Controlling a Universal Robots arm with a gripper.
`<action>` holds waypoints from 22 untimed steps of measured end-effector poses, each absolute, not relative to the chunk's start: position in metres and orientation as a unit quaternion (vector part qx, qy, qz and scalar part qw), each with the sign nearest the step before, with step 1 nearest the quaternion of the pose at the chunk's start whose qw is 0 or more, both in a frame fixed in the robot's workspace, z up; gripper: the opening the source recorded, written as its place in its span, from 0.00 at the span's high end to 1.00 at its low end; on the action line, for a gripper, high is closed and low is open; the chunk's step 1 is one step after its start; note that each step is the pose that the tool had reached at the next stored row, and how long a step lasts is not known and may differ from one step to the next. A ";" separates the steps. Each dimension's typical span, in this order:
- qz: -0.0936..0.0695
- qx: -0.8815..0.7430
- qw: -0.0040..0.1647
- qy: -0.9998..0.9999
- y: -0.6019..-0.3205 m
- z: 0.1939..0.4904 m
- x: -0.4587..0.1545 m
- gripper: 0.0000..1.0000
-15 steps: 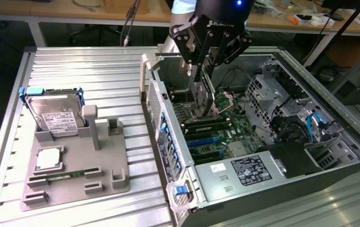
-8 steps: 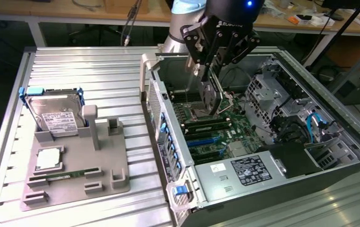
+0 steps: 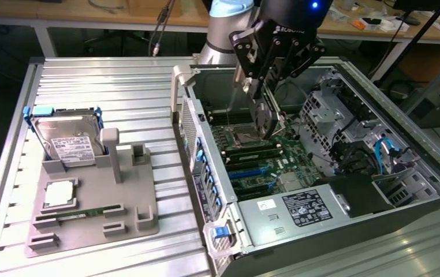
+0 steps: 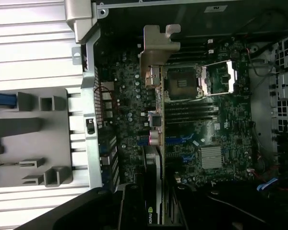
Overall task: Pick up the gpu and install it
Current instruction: 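Pick up the gpu and move the gpu toward the slot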
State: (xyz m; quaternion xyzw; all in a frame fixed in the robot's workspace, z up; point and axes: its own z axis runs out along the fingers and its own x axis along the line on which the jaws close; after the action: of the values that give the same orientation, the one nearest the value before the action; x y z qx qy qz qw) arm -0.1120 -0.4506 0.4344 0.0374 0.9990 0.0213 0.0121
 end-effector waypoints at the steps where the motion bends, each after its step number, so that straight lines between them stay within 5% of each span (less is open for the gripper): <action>1: 0.021 0.037 0.012 0.999 -0.451 0.434 -0.110 0.73; 22: 0.021 0.037 0.012 0.999 -0.450 0.434 -0.072 0.73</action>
State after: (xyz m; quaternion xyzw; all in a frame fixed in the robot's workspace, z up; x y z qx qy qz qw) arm -0.0720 -0.4505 0.4344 0.0374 0.9990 0.0213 0.0121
